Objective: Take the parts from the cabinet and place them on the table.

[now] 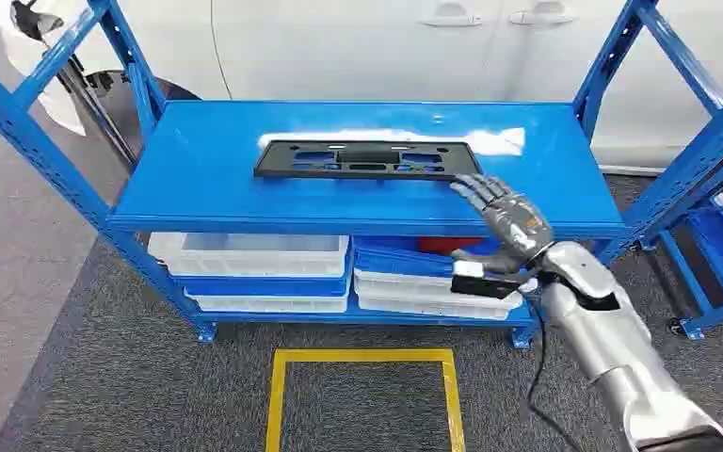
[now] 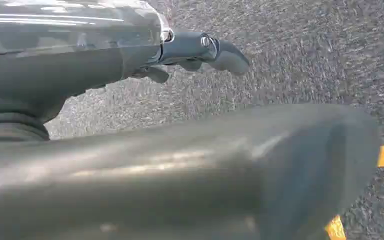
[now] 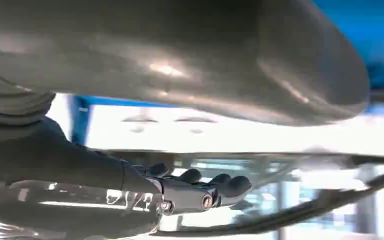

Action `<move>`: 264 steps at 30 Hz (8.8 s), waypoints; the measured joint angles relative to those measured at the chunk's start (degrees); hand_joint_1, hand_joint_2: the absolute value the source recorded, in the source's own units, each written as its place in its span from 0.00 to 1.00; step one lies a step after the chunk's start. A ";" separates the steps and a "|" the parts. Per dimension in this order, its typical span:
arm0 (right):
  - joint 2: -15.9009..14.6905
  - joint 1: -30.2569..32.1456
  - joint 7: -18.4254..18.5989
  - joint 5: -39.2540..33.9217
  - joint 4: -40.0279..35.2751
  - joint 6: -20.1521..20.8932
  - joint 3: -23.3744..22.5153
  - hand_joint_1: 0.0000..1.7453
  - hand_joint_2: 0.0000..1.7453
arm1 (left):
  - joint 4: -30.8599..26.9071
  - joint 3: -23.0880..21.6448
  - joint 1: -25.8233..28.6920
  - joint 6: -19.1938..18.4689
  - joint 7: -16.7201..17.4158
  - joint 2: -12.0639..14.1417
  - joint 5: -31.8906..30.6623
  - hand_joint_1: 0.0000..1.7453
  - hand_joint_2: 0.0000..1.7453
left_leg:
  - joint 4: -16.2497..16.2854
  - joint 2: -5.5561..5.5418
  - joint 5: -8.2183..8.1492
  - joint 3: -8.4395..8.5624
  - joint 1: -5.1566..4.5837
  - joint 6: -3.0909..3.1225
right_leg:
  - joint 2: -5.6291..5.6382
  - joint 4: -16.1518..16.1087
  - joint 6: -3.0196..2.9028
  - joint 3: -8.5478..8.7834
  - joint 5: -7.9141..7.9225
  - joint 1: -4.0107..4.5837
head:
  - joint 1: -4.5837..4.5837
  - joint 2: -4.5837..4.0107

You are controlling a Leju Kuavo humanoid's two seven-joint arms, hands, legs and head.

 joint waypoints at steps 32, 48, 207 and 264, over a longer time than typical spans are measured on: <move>3.83 -4.68 3.54 2.47 3.30 -4.70 15.77 0.00 0.00 | 0.11 0.02 -0.07 0.33 -0.50 -1.29 -0.68 0.00 0.00 | -6.63 0.23 9.16 -0.26 0.31 -0.38 | 0.12 -1.34 0.23 7.92 -5.59 -0.10 | -0.02 0.00; 3.85 -5.09 3.33 0.38 3.98 -2.67 15.97 0.00 1.00 | 0.35 0.04 -0.31 -0.11 -0.33 -1.29 -0.22 0.00 0.00 | -15.77 -0.58 3.84 10.69 -0.61 3.30 | 0.12 4.49 1.62 -3.32 -0.47 0.56 | 0.02 0.00; 1.29 21.70 1.58 -74.77 -41.31 42.66 5.45 0.97 1.00 | 0.55 0.98 -2.14 -1.44 -4.59 -1.51 2.23 0.00 1.00 | -14.48 -0.02 8.59 4.47 -0.16 0.93 | -0.34 -0.17 0.17 3.09 -2.21 0.16 | 0.09 0.02; -0.22 16.10 1.78 -78.37 -38.80 42.23 5.56 0.97 1.00 | 0.57 1.07 -1.84 -0.70 -5.16 -1.60 2.88 0.00 1.00 | -15.27 0.49 10.26 2.76 -0.45 2.08 | -0.37 -1.33 1.53 7.90 -6.41 0.68 | 0.05 0.02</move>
